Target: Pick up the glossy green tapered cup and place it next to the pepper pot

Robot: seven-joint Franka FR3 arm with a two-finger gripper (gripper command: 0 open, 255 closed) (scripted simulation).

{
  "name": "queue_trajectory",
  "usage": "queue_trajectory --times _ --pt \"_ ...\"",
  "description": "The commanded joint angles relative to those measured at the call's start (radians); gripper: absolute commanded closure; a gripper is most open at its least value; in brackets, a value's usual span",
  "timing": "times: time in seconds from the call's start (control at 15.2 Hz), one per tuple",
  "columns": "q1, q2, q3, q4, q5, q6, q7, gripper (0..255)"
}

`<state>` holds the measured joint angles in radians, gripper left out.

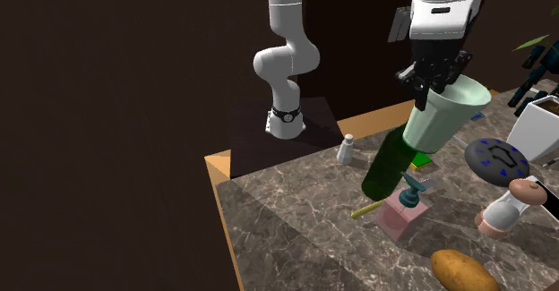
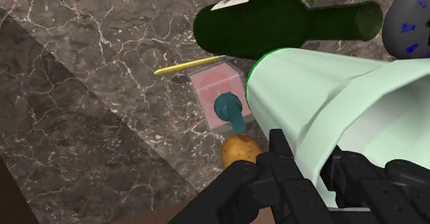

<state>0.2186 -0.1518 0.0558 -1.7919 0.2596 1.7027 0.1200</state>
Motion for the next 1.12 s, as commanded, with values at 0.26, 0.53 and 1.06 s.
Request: queue_trajectory --times 0.26,0.53,1.06 --pt "0.062 0.078 0.083 0.084 -0.009 0.032 0.145 255" --pt "0.106 0.151 0.134 0.164 -0.030 0.046 0.241 255" --pt "0.214 0.352 0.215 0.406 -0.111 0.039 0.435 255"
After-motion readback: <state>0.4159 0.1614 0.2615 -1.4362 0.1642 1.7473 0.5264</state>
